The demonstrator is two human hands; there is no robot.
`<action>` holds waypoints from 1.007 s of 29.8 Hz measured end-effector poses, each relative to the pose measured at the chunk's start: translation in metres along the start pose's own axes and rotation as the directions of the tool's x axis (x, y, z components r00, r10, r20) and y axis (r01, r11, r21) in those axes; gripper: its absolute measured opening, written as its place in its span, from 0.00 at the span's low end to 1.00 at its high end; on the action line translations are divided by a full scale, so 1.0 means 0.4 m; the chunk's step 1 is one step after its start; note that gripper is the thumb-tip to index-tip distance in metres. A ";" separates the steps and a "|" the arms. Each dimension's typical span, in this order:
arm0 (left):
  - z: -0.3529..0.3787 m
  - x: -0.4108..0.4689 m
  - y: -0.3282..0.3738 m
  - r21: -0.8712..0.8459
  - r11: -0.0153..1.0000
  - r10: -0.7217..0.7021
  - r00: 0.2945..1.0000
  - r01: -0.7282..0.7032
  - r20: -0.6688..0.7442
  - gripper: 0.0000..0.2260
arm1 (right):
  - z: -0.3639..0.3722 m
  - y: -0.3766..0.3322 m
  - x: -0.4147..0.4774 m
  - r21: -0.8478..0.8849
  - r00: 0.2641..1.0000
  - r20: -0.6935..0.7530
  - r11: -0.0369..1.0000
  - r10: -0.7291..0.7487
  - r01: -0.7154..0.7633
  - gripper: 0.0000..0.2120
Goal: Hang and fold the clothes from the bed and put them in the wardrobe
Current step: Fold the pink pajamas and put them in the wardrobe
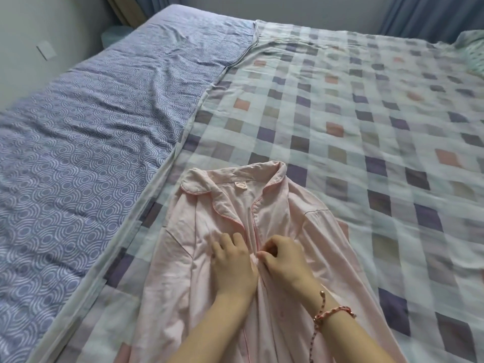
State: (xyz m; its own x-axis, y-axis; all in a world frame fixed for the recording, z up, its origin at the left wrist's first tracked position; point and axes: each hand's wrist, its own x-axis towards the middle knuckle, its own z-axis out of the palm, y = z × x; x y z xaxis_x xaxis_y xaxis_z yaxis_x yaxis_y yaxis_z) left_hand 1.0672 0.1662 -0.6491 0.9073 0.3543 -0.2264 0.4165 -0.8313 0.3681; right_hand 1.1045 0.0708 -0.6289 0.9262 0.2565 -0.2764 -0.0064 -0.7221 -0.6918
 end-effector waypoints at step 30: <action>0.005 -0.025 0.001 -0.805 0.545 -0.217 0.967 0.233 0.132 0.13 | -0.002 0.044 -0.019 0.764 0.980 0.138 0.614 0.140 -0.195 0.08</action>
State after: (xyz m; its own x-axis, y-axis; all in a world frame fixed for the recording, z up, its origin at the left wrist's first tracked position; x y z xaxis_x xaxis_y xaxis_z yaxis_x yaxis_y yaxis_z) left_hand 1.0581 0.1616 -0.6486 0.7796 0.4662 -0.4182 0.4847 -0.0262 0.8743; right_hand 1.0975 0.0557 -0.6385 0.8552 0.2388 -0.4600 -0.4731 -0.0026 -0.8810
